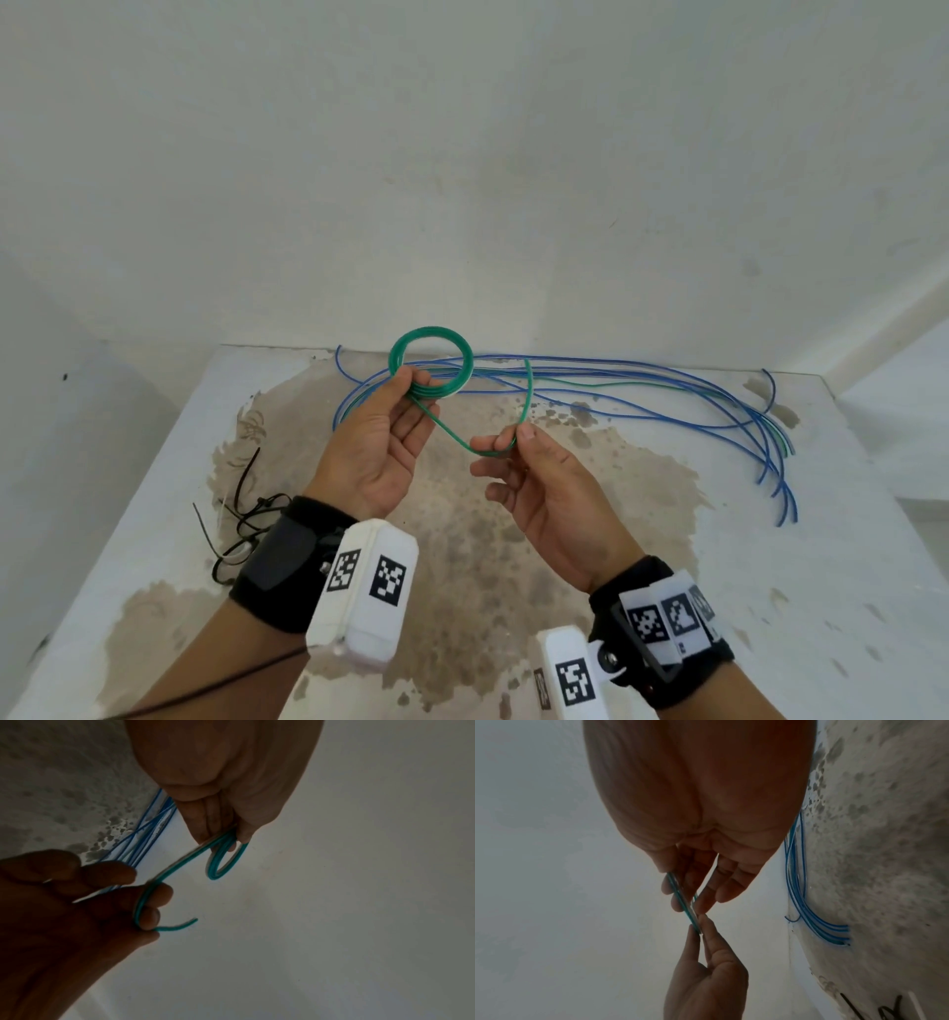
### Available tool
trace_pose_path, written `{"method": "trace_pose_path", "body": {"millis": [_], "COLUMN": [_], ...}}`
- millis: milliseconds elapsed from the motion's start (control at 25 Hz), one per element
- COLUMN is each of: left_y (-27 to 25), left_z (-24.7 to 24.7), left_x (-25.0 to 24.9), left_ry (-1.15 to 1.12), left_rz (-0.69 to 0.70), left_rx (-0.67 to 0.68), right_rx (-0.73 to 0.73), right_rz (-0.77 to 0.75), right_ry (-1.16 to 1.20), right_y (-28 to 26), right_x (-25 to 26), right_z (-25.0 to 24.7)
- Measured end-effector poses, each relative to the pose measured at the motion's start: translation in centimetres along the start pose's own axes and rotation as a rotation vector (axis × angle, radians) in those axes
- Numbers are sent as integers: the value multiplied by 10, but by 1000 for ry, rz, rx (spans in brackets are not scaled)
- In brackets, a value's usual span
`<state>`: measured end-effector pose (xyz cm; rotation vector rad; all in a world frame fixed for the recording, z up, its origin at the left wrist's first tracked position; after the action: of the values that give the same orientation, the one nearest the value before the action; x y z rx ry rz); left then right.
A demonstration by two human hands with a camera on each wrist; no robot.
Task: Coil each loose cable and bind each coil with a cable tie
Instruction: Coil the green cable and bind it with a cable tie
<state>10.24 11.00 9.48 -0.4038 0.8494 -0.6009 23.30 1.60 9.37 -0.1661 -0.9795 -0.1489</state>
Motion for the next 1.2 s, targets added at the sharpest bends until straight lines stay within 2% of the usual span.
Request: {"method": "trace_pose_path", "body": {"millis": [120,240,520,840,1040,1200], "left_y": [-2,-9,-20,-34,-37,-44], "left_z": [0,1,7,25,43,66], "left_x": [1,8,46,78,101,118], "left_ry": [63,235,500,658,622,662], "left_rz": [-2,-3,-98,-175,-272,-224], "left_rx": [26,67,175,194,181,170], "right_rx": [-35,-138,-354,-175,-193,-187], "right_rz": [-13,-45,-97,-2,2,-14], "right_ry": [45,68,-405,-616,-626,-613], "right_y": [0,2,-15,-33,-43,-49], "right_x": [4,13,33,55,70,84], "right_z": [-3,-16,-62,-79,-107,-128]}}
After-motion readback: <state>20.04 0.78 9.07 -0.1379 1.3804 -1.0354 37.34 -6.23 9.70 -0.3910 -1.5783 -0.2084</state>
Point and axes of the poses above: each hand's wrist, its own y-axis towards the middle knuckle, its own z-axis out of the palm, x = y × z, the point moved 9 cm from there along y, towards the middle knuckle, and after that the axes turned 10 degrees about -z, right-handed, at the moved point
